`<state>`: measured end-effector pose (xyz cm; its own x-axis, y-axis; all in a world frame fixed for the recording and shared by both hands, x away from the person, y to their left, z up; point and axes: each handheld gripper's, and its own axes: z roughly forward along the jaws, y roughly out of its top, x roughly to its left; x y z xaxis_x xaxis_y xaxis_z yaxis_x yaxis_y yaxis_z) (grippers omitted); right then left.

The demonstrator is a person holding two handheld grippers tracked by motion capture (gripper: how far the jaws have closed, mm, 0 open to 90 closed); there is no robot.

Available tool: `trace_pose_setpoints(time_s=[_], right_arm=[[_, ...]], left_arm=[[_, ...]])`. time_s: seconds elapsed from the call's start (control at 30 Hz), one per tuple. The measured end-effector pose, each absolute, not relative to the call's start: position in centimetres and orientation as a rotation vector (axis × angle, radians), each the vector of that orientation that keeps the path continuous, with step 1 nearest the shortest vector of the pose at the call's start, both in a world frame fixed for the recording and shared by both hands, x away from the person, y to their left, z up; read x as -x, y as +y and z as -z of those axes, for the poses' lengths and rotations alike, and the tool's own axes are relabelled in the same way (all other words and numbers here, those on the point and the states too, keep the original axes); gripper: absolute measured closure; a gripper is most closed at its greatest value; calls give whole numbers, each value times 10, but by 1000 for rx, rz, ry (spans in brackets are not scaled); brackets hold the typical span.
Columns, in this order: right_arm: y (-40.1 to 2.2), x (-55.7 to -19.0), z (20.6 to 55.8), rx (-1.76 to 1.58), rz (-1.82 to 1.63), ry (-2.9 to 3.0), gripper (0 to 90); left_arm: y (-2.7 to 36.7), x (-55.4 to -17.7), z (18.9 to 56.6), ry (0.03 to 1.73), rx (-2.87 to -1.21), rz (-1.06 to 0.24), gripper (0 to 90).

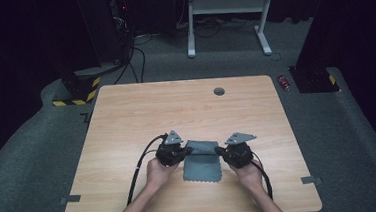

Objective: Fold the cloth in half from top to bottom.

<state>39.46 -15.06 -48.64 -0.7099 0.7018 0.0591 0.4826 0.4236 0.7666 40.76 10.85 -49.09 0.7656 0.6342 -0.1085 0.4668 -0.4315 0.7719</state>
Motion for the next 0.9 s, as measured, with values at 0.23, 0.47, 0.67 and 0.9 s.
trace_pose_setpoints(time_s=[0.23, 0.47, 0.67, 0.9], right_arm=[[-152, -388, 487, -1021, -1173, 2423, 893], [-152, -382, 491, -1007, -1173, 2442, 894], [-152, -374, 493, -994, -1177, 2460, 893], [-151, -366, 499, -984, -1183, 2480, 893]], left_arm=[[108, -400, 493, 809, -2110, -252, 887], [108, -390, 496, 794, -2127, -259, 887], [110, -383, 499, 781, -2134, -259, 887], [112, -376, 504, 788, -2143, -255, 886]])
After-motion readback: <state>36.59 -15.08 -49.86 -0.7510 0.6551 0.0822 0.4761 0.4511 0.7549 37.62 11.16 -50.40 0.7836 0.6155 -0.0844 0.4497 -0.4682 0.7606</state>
